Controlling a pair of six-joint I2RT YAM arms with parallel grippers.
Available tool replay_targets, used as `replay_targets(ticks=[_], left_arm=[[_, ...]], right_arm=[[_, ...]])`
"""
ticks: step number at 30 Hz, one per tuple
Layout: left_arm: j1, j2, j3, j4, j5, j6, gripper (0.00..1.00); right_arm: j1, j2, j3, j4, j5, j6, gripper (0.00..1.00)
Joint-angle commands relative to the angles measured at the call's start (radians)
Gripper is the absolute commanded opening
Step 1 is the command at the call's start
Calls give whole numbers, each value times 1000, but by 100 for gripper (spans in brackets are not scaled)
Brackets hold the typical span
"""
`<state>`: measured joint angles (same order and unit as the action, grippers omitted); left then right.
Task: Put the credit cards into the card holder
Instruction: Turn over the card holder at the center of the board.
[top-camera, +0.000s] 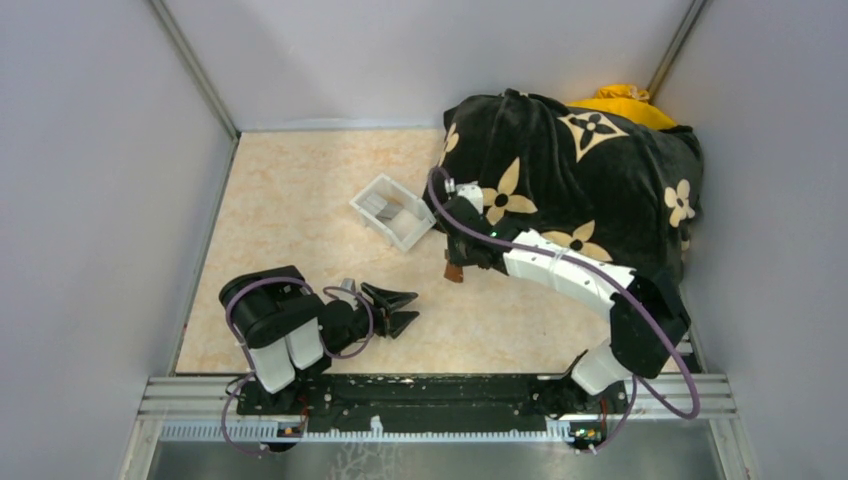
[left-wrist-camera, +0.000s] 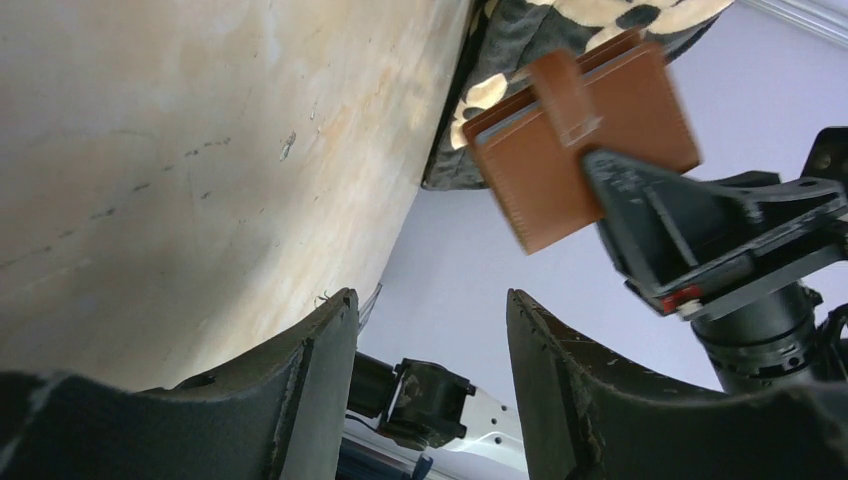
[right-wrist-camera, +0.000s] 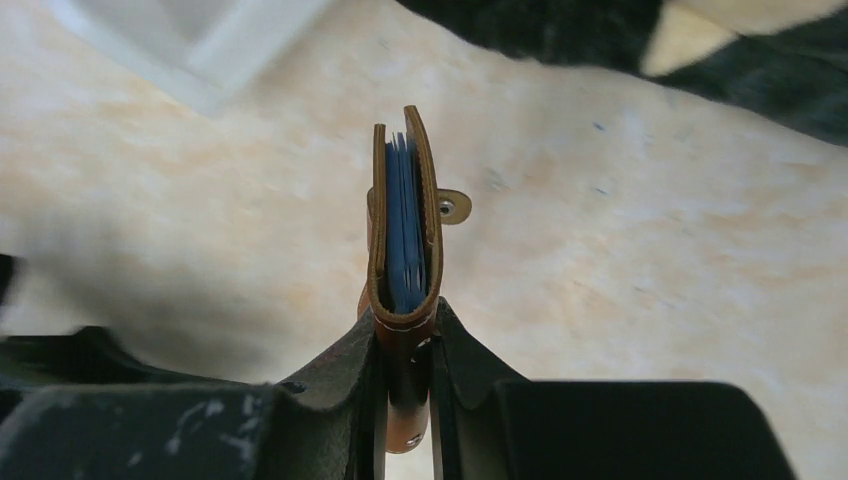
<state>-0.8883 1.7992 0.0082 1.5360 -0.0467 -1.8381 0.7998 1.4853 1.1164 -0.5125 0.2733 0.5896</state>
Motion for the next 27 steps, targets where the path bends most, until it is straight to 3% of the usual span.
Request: replay_targets(ticks=[1, 7, 16, 23, 27], left_arm=[[5, -8, -204, 243, -3, 56, 62], [30, 6, -224, 226, -3, 117, 61], [33, 7, -224, 182, 8, 134, 61], [33, -42, -224, 98, 3, 118, 61], [33, -120, -224, -15, -7, 117, 61]], right_arm=[[103, 66, 77, -281, 345, -97, 0], [224, 239, 187, -458, 560, -50, 0], [330, 469, 368, -558, 569, -2, 5], [363, 547, 466, -544, 503, 11, 38], [368, 526, 478, -495, 445, 12, 49]])
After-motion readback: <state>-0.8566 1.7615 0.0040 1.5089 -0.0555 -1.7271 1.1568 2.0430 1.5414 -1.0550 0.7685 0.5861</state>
